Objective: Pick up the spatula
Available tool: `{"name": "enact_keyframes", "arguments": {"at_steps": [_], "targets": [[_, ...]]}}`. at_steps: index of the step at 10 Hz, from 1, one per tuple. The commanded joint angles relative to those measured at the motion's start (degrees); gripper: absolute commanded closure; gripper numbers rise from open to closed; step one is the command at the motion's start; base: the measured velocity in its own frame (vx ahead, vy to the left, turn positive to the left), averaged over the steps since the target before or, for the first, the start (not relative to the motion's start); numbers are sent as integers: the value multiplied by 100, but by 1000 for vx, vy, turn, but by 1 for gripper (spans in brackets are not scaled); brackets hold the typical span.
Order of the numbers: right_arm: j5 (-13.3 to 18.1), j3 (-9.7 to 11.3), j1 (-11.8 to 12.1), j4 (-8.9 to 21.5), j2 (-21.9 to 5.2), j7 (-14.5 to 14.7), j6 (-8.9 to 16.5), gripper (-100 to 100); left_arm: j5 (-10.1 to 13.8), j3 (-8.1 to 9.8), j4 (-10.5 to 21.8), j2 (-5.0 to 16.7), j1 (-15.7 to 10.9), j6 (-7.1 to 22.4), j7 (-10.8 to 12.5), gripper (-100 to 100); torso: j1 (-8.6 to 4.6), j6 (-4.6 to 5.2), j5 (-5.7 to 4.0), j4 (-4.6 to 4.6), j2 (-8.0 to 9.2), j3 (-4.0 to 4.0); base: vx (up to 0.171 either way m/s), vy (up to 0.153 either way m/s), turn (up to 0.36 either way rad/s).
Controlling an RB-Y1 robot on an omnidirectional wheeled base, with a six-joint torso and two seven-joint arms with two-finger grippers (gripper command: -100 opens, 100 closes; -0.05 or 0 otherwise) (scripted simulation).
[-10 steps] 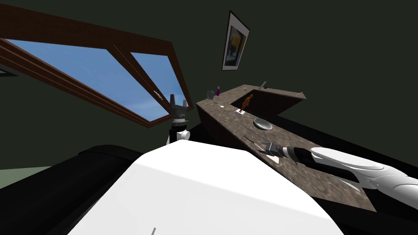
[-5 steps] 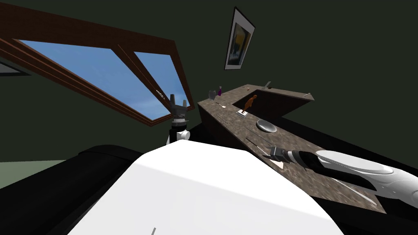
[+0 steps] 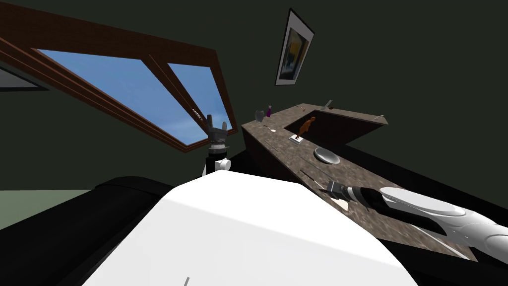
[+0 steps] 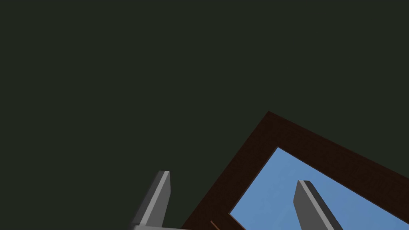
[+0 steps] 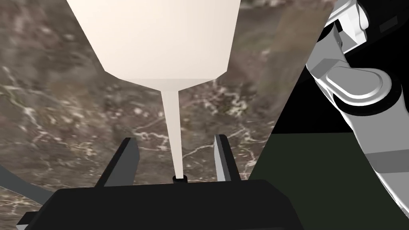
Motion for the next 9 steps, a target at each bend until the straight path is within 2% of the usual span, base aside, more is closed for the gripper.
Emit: {"name": "enact_keyframes", "arguments": {"at_steps": [1,4,5,6,7,8,9], "targets": [[0,0,0,0,0,0,0,100,0,0,0,0,0,0,0,0,0,0,0,0,0,0,0,0,0],[-1,1,1,-1,0,-2,-3,100,0,0,0,0,0,0,0,0,-8,-2,-4,0,-2,-1,0,0,0],[-1,1,1,-2,0,-2,-3,0,0,0,0,0,0,0,0,0,-8,-2,-4,0,-2,-1,0,0,0],[-47,-39,-10,-102,-159,-61,-38,100,0,0,0,0,0,0,0,0,-8,-2,-4,0,-2,-1,-11,-6,-84],[-78,-67,-27,-158,-274,-97,-89,100,0,0,0,0,0,0,0,0,-8,0,0,1,1,1,-24,-10,-107],[-86,-67,-3,-143,-243,-78,-61,100,0,0,0,0,0,0,0,0,-9,3,0,2,8,5,-11,-5,-21],[-95,-74,1,-147,-260,-78,-72,0,0,0,0,0,0,0,0,0,-9,-1,-5,1,5,3,0,0,0]]}}
